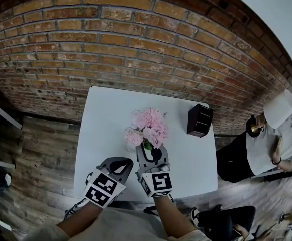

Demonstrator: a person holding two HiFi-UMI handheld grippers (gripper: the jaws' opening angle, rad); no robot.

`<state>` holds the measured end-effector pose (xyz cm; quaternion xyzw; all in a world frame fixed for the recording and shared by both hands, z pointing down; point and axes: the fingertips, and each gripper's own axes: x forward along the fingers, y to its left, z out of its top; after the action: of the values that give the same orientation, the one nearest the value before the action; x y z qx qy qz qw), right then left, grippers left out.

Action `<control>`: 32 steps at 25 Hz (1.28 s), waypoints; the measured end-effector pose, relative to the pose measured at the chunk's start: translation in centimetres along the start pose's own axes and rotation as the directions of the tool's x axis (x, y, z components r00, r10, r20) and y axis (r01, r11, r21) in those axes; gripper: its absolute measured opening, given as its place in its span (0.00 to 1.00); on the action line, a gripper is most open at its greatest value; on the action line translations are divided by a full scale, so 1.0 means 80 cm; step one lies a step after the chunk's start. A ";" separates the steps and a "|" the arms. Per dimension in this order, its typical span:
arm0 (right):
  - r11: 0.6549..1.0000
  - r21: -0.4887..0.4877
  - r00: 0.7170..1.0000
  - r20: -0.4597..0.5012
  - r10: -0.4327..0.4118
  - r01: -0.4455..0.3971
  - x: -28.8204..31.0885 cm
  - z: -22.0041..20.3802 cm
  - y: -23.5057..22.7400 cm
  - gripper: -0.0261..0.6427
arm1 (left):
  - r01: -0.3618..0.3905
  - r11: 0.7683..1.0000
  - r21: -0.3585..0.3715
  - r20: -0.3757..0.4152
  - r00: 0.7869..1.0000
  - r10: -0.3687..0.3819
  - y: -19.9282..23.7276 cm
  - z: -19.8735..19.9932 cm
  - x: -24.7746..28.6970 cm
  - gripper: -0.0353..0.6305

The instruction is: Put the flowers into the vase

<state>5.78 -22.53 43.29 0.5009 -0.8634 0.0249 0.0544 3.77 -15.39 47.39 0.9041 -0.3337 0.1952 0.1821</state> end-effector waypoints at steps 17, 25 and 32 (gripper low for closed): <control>0.998 -0.015 0.995 -0.085 -0.054 0.053 -0.009 -0.020 0.000 0.38 | 0.009 1.000 0.008 0.022 1.000 -0.010 -0.016 0.001 -0.008 0.07; 0.998 -0.007 0.991 -0.112 -0.066 0.066 -0.009 -0.027 -0.004 0.44 | 0.011 1.000 0.007 0.026 1.000 -0.012 -0.019 -0.001 -0.009 0.07; 0.998 0.009 0.986 -0.156 -0.060 0.062 -0.011 -0.042 0.000 0.44 | 0.013 1.000 0.009 0.029 0.999 -0.013 -0.021 0.002 -0.011 0.07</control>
<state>6.45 -21.43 46.51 0.5239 -0.8407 0.0681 0.1187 4.29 -13.78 46.51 0.9098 -0.3295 0.1823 0.1746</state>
